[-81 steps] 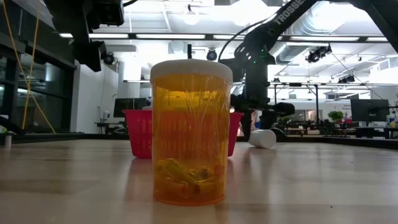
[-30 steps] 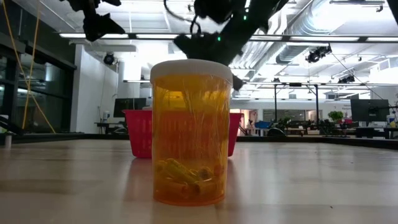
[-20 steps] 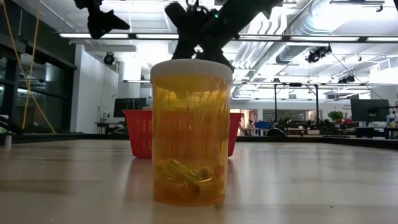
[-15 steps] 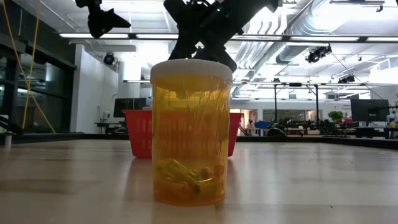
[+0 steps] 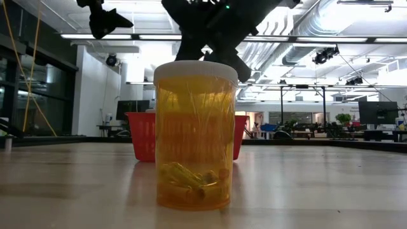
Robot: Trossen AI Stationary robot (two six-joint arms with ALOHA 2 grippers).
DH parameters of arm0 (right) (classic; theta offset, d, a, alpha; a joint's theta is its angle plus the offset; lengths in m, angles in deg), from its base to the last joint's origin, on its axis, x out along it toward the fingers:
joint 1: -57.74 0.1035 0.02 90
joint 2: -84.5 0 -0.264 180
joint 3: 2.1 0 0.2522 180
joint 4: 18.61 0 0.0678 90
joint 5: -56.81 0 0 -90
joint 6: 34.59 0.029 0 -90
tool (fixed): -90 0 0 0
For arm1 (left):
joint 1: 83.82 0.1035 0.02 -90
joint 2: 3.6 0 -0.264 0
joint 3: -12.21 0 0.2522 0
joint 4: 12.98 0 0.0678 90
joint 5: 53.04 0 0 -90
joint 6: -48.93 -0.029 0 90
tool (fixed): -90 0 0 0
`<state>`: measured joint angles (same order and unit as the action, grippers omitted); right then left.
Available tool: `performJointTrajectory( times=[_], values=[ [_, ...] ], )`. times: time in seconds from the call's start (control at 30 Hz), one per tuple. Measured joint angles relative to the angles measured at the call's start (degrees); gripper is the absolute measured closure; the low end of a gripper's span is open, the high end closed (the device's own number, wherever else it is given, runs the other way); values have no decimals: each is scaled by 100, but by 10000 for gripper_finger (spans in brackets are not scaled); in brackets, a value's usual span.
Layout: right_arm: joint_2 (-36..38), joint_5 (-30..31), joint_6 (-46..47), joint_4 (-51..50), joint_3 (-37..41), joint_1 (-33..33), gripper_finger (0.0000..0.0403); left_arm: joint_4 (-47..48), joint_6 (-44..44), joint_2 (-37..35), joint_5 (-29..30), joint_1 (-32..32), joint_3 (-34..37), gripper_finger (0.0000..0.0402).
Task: Pick and place pill bottles into a basket
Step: Put the white pill bottle into the red basket
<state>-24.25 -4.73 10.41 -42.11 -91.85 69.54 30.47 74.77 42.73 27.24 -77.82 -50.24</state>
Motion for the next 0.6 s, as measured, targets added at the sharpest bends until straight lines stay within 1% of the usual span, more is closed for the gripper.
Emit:
performJointTrajectory(
  times=[0.1, 0.23, 0.4, 0.6],
  values=[
    [-142, 36, 242, -52, 0, 10, 260, 0, -24, 0, -50, 0, 0, 76],
    [-236, 89, 316, -94, 0, 31, 260, 5, -33, 0, -126, 0, 0, 76],
    [-236, 274, 435, -469, 0, 6, 260, 25, -48, 0, -209, 0, 0, 76],
    [-234, 321, 604, -815, -2, -20, 260, 44, -50, 0, -287, 0, 0, 76]
  ],
)
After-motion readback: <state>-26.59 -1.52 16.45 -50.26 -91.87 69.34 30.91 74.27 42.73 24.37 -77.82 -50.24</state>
